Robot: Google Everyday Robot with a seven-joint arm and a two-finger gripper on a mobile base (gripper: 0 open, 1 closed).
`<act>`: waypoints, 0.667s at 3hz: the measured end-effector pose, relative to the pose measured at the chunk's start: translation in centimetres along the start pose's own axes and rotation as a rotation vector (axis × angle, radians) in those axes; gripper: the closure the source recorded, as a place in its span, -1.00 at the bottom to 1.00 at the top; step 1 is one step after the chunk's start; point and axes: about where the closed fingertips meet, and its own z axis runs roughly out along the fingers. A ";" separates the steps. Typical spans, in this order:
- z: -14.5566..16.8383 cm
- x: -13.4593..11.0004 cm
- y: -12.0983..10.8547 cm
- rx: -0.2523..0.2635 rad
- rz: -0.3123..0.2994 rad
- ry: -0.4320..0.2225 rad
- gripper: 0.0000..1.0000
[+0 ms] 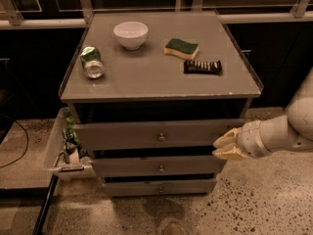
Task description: Close top drawer
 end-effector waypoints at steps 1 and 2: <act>0.0 0.0 0.0 0.000 0.000 0.000 -0.28; 0.0 0.0 0.0 0.000 0.000 0.000 -0.76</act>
Offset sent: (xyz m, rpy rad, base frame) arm 0.0000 0.0000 0.0000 0.0000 0.0000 0.0001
